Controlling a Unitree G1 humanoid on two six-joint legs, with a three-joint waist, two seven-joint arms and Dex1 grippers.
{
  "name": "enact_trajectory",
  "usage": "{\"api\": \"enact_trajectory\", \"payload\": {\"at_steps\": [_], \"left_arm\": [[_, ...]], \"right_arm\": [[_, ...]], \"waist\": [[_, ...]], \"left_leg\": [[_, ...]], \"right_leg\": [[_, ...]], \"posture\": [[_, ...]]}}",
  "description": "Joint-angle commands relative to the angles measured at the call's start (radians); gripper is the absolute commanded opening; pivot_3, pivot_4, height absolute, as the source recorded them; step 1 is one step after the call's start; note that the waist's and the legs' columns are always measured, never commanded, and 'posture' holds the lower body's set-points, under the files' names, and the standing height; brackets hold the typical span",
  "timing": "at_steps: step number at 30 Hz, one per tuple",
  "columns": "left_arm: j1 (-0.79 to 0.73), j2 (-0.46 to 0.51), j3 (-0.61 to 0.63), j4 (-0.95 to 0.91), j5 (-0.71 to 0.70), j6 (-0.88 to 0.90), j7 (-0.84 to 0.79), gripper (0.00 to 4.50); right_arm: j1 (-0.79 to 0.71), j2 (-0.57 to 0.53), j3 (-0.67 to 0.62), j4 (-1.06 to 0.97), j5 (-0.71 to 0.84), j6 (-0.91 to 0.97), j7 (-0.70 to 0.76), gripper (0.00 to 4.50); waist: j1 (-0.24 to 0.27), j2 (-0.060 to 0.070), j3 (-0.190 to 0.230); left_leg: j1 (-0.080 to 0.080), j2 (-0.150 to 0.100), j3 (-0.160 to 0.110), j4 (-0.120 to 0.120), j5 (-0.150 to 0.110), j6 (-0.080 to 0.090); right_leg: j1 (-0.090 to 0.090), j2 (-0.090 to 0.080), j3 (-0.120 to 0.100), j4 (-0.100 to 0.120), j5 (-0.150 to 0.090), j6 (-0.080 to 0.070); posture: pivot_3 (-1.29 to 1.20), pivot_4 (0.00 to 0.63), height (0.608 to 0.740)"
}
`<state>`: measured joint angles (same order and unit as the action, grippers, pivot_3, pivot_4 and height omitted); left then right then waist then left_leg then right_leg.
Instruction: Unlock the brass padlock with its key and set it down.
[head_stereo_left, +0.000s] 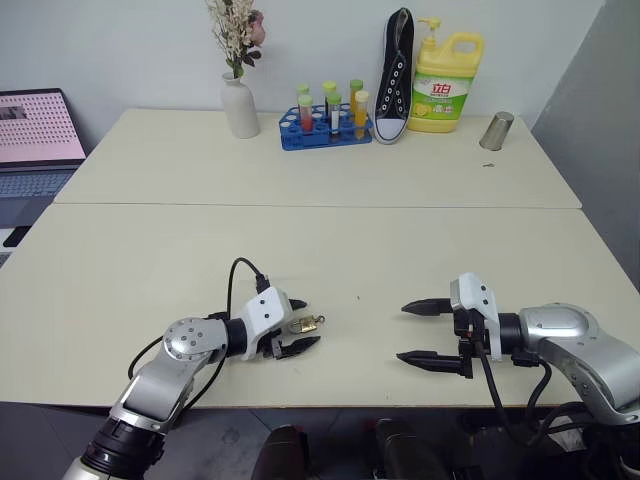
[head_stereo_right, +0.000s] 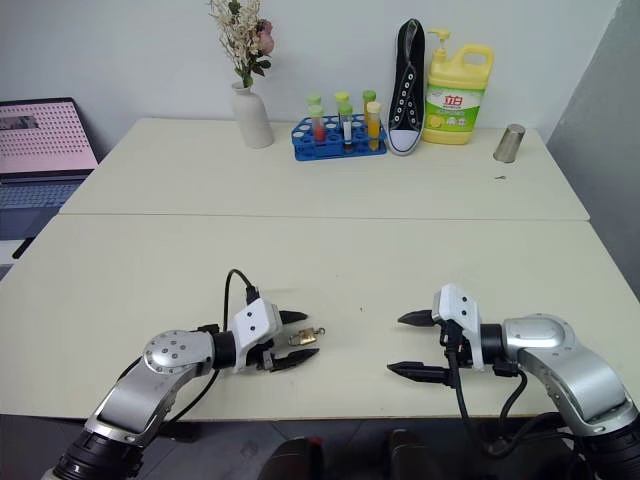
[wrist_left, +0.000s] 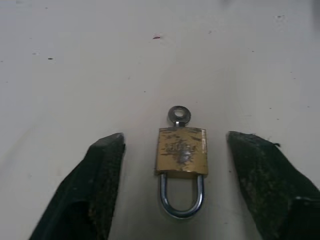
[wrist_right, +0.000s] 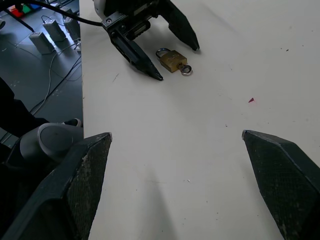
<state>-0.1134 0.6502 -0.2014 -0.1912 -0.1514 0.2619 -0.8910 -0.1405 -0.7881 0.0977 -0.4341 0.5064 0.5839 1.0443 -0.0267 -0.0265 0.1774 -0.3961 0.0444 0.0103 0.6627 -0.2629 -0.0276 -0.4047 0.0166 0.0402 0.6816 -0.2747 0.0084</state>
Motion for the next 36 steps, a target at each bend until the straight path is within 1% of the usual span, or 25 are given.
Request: {"api": "enact_trajectory", "payload": {"at_steps": [1, 5, 6, 8, 11, 14, 16, 17, 18, 21, 23, 28, 31, 36], "left_arm": [[0.014, 0.010, -0.024, 0.043, 0.032, 0.038, 0.000, 2.37], [0.005, 0.008, -0.022, 0.047, 0.026, 0.031, -0.012, 1.09], [0.000, 0.006, -0.022, 0.043, 0.020, 0.014, -0.021, 0.97], [-0.008, 0.004, -0.021, 0.031, 0.010, -0.005, -0.035, 0.97], [-0.062, -0.003, -0.014, 0.005, 0.007, -0.118, -0.067, 0.97], [-0.118, -0.010, -0.012, -0.007, 0.011, -0.194, -0.083, 0.97], [-0.204, -0.016, -0.026, 0.023, 0.091, -0.371, -0.061, 0.97], [-0.260, -0.013, -0.039, 0.050, 0.156, -0.504, -0.046, 0.97], [-0.296, -0.010, -0.049, 0.073, 0.198, -0.595, -0.035, 0.97], [-0.347, -0.014, -0.060, 0.149, 0.239, -0.749, -0.019, 0.97], [-0.391, -0.013, -0.065, 0.215, 0.334, -0.931, 0.047, 0.97], [-0.441, -0.030, -0.061, 0.320, 0.432, -1.190, 0.169, 0.97], [-0.449, -0.031, -0.068, 0.356, 0.445, -1.250, 0.204, 0.97], [-0.452, -0.035, -0.072, 0.378, 0.475, -1.276, 0.246, 0.97]], "right_arm": [[-0.006, -0.008, -0.034, -0.046, 0.024, 0.003, -0.006, 4.41], [-0.013, -0.006, -0.044, -0.057, 0.037, 0.015, -0.017, 4.41], [-0.014, -0.004, -0.046, -0.057, 0.034, 0.013, -0.024, 4.41], [-0.015, 0.002, -0.048, -0.058, 0.030, 0.010, -0.040, 4.41], [-0.019, 0.020, -0.053, -0.057, -0.003, -0.007, -0.096, 4.41], [-0.017, 0.037, -0.057, -0.057, -0.033, -0.040, -0.132, 4.41], [-0.029, 0.059, -0.063, -0.053, -0.021, -0.050, -0.144, 4.41], [-0.028, 0.076, -0.076, -0.055, 0.001, -0.049, -0.149, 4.41], [-0.027, 0.087, -0.085, -0.056, 0.017, -0.047, -0.151, 4.41], [-0.052, 0.108, -0.091, -0.051, 0.042, -0.018, -0.165, 4.41], [-0.079, 0.121, -0.094, -0.044, 0.088, 0.030, -0.171, 4.41], [-0.139, 0.163, -0.102, -0.022, 0.175, 0.125, -0.197, 4.41], [-0.162, 0.171, -0.095, -0.010, 0.199, 0.162, -0.197, 4.41], [-0.196, 0.200, -0.056, 0.014, 0.213, 0.196, -0.194, 4.41]], "waist": [[0.001, 0.000, 0.000], [0.001, 0.000, 0.000], [0.001, 0.000, -0.001], [0.001, 0.000, -0.001], [0.001, 0.000, 0.000], [0.003, -0.001, 0.000], [0.003, -0.001, 0.000], [0.004, -0.001, 0.001], [0.006, -0.001, 0.001], [0.003, -0.001, 0.000], [-0.003, -0.001, 0.000], [0.000, -0.001, 0.000], [0.001, -0.001, 0.000], [0.000, -0.001, 0.000]], "left_leg": [[0.000, 0.000, 0.000, 0.000, 0.000, 0.000], [0.001, 0.000, 0.000, 0.000, 0.000, 0.000], [0.001, 0.000, 0.000, 0.000, 0.000, 0.000], [0.002, 0.000, 0.000, 0.000, 0.000, 0.000], [0.001, 0.000, 0.000, 0.000, 0.000, 0.000], [-0.002, 0.000, -0.001, 0.001, 0.000, 0.000], [-0.002, -0.001, 0.000, 0.001, 0.000, 0.000], [-0.003, -0.001, -0.001, 0.001, 0.000, 0.000], [-0.002, -0.001, 0.000, 0.001, 0.000, 0.000], [-0.002, -0.002, 0.001, 0.000, 0.000, 0.000], [-0.002, -0.001, 0.002, 0.000, 0.000, 0.000], [-0.002, 0.000, 0.000, 0.000, 0.000, 0.000], [-0.003, -0.001, 0.001, 0.001, 0.000, 0.000], [-0.003, -0.001, 0.001, 0.001, 0.000, 0.000]], "right_leg": [[0.000, 0.000, 0.000, 0.000, 0.000, 0.000], [0.001, 0.000, 0.000, 0.001, 0.001, 0.001], [0.001, 0.000, 0.000, 0.001, 0.001, 0.001], [0.001, 0.000, 0.000, 0.001, 0.001, 0.001], [0.001, 0.000, 0.000, 0.001, 0.001, 0.001], [-0.001, 0.000, -0.001, 0.000, 0.001, 0.001], [-0.001, 0.000, 0.000, 0.000, 0.001, 0.001], [-0.001, 0.000, 0.000, 0.000, 0.001, 0.001], [-0.001, 0.000, 0.000, -0.001, 0.001, 0.001], [-0.001, 0.000, 0.001, -0.001, 0.001, 0.000], [-0.001, 0.000, 0.002, -0.001, 0.003, -0.003], [-0.001, 0.000, 0.000, -0.001, 0.003, -0.003], [-0.001, 0.000, 0.001, -0.001, 0.004, -0.003], [-0.001, 0.000, 0.000, 0.000, 0.004, -0.003]], "posture": [[0.00, 0.150, 0.740], [0.00, 0.150, 0.740], [0.00, 0.150, 0.740], [0.00, 0.150, 0.740], [0.00, 0.150, 0.740], [0.00, 0.150, 0.740], [0.00, 0.150, 0.740], [0.00, 0.150, 0.740], [0.00, 0.150, 0.740], [0.00, 0.150, 0.740], [0.00, 0.150, 0.740], [0.00, 0.150, 0.740], [0.00, 0.150, 0.740], [0.00, 0.150, 0.740]]}}
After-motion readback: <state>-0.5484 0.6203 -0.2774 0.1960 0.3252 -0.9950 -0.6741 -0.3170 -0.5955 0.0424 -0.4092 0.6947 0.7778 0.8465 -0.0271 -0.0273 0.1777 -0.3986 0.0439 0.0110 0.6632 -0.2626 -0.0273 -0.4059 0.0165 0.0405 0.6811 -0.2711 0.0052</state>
